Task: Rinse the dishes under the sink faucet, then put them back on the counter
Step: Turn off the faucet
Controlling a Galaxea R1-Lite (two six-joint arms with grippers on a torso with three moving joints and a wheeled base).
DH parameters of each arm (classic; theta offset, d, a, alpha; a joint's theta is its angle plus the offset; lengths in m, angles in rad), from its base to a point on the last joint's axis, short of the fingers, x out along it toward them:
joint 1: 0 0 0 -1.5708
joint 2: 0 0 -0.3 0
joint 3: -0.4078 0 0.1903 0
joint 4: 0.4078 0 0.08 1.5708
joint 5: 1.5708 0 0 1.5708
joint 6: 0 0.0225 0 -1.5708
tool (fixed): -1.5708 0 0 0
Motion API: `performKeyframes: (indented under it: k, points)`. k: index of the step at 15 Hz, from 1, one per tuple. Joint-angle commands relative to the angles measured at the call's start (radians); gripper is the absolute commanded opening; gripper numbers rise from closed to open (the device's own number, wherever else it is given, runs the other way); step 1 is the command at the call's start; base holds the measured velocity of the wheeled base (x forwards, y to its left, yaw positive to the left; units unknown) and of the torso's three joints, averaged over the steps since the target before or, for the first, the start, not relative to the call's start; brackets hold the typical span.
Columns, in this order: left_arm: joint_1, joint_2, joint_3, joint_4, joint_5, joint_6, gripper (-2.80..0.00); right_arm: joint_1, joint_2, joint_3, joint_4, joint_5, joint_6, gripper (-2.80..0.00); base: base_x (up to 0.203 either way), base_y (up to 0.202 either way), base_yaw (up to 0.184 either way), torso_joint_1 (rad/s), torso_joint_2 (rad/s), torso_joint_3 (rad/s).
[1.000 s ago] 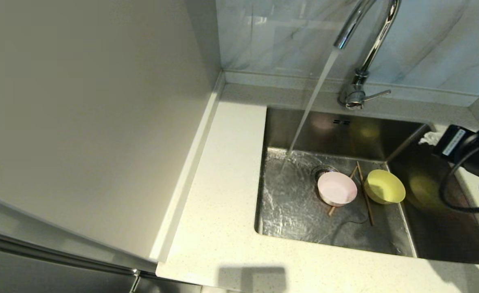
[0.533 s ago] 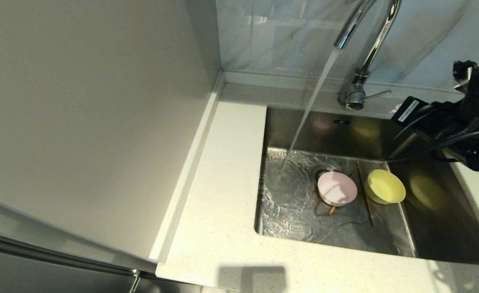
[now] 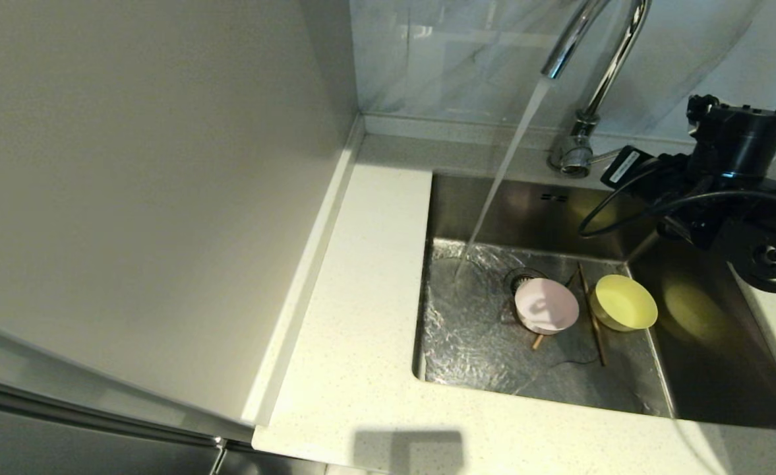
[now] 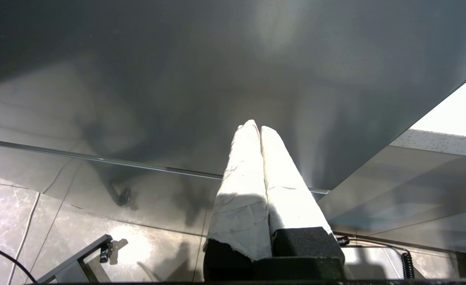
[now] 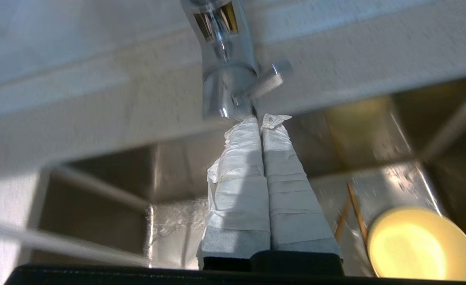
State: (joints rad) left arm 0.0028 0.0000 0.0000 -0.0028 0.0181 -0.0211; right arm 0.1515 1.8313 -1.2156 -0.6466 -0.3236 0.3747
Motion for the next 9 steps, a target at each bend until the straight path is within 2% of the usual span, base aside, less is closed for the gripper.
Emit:
performKeyframes:
  k: [1, 9]
  points:
    - [0.000, -0.003, 0.000, 0.000, 0.000, 0.000, -2.80, -0.002, 0.051, -0.058, -0.004, -0.002, 0.001, -2.80, 0.000, 0.000, 0.000, 0.000, 0.00, 0.000]
    - [0.000, -0.003, 0.000, 0.000, 0.000, 0.000, -2.80, -0.059, 0.150, -0.234, 0.001, 0.005, -0.002, -2.80, 0.000, 0.000, 0.000, 0.000, 0.00, 0.000]
